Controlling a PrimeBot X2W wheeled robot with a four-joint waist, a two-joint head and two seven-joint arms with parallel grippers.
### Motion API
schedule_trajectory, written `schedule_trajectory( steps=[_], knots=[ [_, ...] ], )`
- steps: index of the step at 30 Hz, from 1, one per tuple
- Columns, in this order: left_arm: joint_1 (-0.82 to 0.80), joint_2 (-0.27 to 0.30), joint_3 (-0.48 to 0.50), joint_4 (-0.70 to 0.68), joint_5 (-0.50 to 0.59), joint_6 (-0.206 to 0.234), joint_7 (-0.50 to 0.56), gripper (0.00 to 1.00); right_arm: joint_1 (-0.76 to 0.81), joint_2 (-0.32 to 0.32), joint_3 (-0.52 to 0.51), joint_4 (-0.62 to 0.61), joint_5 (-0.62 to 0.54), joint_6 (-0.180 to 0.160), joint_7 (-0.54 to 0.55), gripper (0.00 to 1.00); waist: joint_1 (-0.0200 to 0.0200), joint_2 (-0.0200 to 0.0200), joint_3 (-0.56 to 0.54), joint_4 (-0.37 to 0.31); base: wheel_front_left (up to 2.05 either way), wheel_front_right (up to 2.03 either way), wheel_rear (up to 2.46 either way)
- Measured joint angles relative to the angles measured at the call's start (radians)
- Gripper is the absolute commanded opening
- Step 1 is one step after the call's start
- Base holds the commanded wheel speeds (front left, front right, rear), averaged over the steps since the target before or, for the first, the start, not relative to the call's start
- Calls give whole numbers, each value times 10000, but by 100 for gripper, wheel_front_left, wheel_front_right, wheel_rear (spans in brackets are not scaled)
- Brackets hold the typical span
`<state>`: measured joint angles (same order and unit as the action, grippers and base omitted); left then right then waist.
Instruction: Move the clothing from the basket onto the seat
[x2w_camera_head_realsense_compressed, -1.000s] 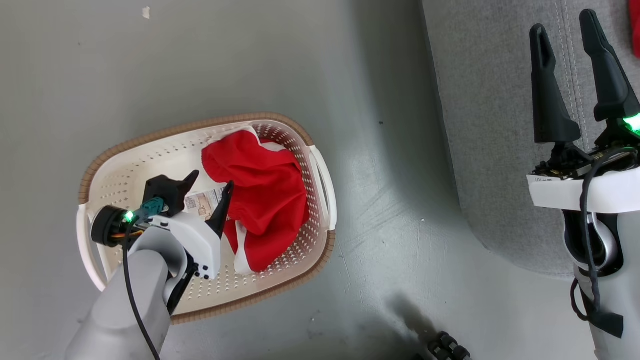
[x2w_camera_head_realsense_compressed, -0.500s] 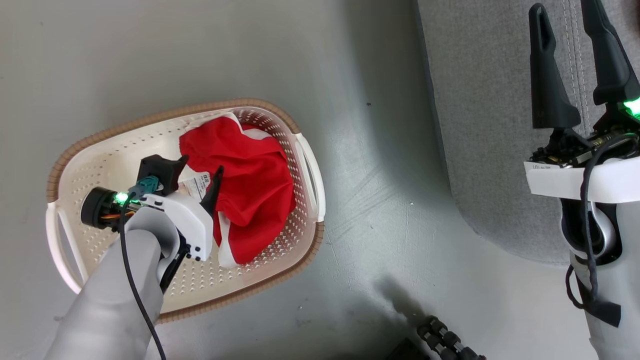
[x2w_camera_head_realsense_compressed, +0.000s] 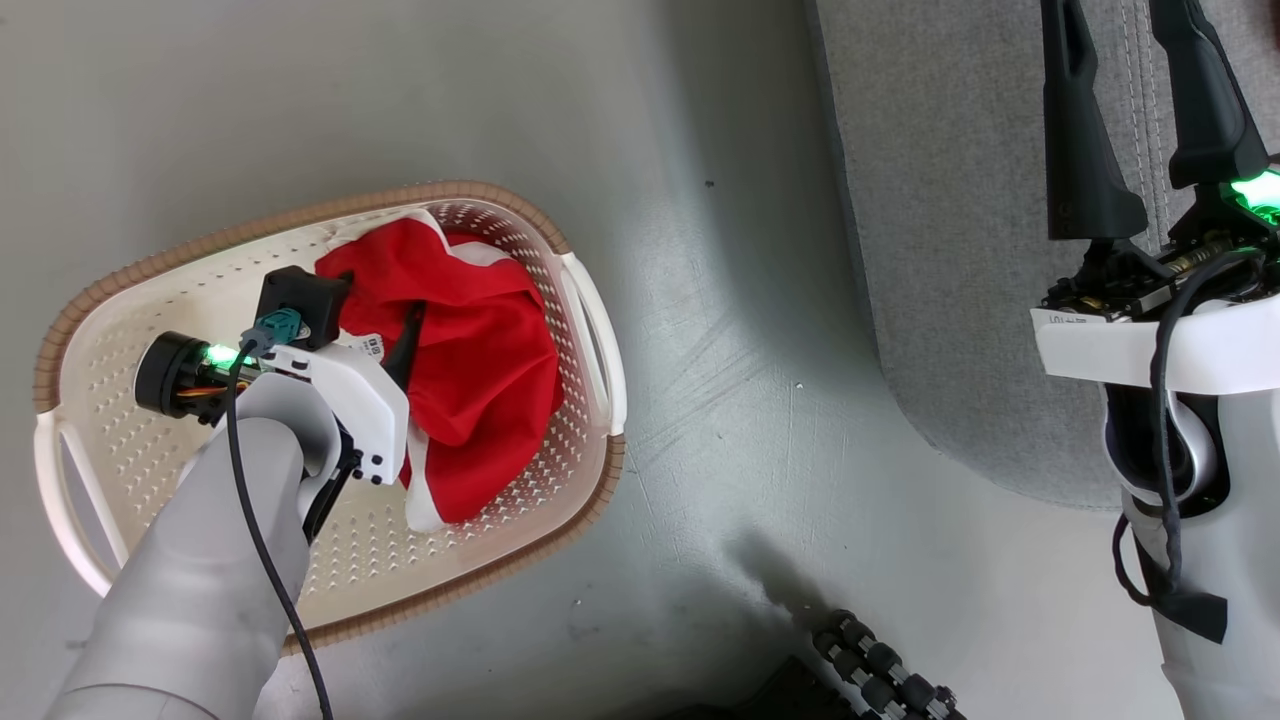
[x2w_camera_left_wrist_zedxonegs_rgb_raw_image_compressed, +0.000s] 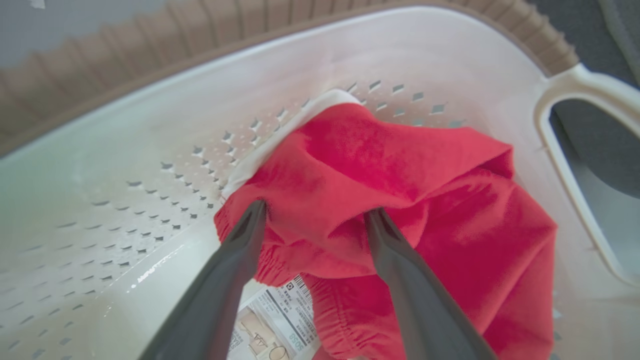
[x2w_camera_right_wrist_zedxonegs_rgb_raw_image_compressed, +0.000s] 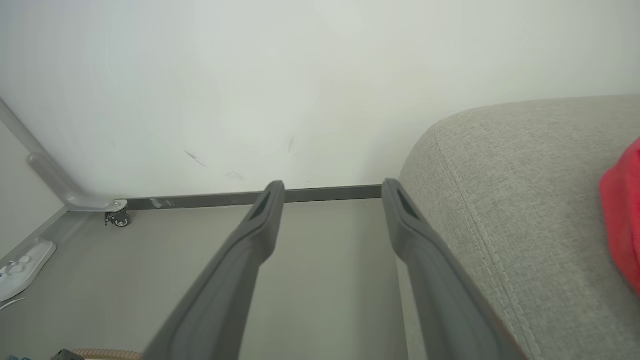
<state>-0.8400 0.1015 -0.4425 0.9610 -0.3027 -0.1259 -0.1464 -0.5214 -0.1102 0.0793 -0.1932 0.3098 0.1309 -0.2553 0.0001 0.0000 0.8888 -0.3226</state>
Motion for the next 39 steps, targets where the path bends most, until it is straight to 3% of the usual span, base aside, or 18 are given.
schedule_trajectory(
  steps=[16,36,37,39],
  knots=[
    [-274,-40,-1133,642,337,0,-192,100,-20,90,100,79,58,0,0,100,0,0,47,-220,0,0,0],
    [-909,-50,-1367,1258,-52,-2,-403,100,-198,117,119,84,59,0,0,100,0,0,233,-389,0,0,0],
    [-976,-50,-1381,1262,-52,-2,-412,83,-198,117,117,84,59,0,0,100,0,0,256,-397,0,0,0],
    [-1074,-52,-1419,1267,-58,-2,-431,0,-199,117,115,79,61,0,0,100,0,0,294,-406,0,0,0]
  ],
)
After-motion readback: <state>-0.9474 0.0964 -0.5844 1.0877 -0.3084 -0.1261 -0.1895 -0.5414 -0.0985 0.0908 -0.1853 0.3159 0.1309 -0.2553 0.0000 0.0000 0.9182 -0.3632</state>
